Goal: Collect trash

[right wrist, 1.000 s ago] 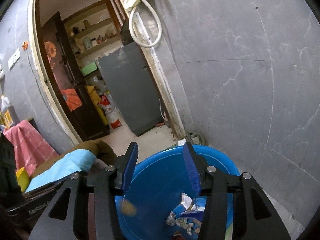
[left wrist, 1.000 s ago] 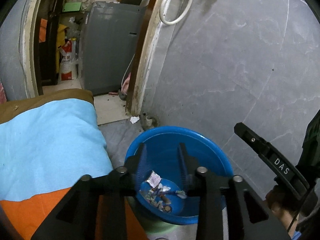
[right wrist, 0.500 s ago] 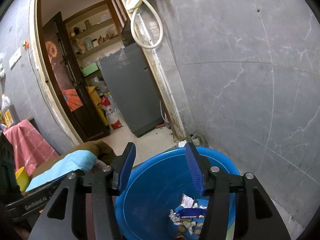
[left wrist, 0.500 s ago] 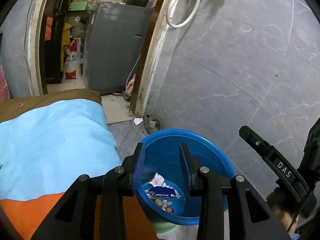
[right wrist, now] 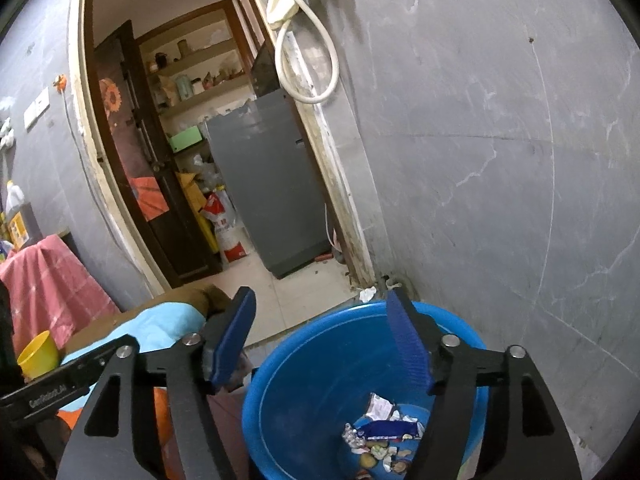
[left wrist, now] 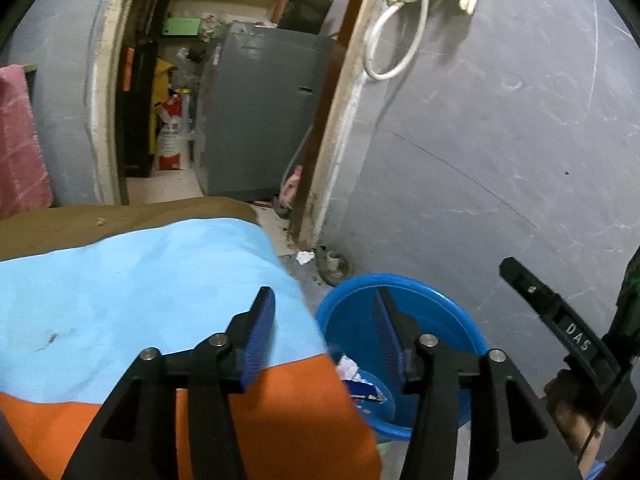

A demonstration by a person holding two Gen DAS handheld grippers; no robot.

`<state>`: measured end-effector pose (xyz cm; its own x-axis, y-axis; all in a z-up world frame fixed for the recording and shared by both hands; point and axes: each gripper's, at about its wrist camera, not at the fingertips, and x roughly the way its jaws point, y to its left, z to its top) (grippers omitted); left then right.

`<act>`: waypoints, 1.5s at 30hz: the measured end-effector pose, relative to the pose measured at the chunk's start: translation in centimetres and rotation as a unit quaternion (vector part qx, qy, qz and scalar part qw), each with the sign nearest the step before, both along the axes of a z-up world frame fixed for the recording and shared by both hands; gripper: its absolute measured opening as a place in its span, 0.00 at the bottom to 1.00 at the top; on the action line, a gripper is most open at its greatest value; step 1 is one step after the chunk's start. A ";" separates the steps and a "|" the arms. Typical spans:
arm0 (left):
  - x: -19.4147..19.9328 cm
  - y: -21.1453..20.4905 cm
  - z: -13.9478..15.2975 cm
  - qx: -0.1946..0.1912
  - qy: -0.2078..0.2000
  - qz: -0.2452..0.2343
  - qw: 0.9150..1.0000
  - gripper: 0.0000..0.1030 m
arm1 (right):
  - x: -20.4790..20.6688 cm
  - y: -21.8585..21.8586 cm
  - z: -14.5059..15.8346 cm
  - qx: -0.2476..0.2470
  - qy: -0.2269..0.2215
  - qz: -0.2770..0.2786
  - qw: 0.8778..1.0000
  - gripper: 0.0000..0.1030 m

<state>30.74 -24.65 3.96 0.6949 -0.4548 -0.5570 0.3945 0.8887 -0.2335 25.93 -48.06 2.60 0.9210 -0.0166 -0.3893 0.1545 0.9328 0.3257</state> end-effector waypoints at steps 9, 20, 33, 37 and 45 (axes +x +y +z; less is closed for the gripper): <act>-2.1 4.6 1.1 -0.002 -0.017 0.032 0.999 0.71 | -0.8 2.0 1.2 -0.019 -0.018 0.000 1.000 0.84; -5.6 9.6 2.3 -0.014 -0.067 0.092 0.993 0.93 | -3.1 6.3 2.2 -0.059 -0.049 0.008 0.997 1.00; -10.4 14.6 2.5 -0.011 -0.110 0.132 0.985 0.97 | -8.1 10.6 2.7 -0.103 -0.112 0.010 0.988 1.00; -12.0 15.5 2.4 -0.009 -0.117 0.141 0.983 0.97 | -9.5 11.2 2.8 -0.119 -0.123 0.006 0.985 1.00; -15.3 16.3 2.8 0.013 -0.141 0.147 0.979 0.98 | -12.7 12.9 3.2 -0.140 -0.138 0.001 0.980 1.00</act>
<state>15.44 -8.34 6.77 0.9212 -0.2004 -0.3336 0.1667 0.9778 -0.1270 13.24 -35.16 5.80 0.9908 -0.0854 -0.1048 0.0945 0.9919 0.0854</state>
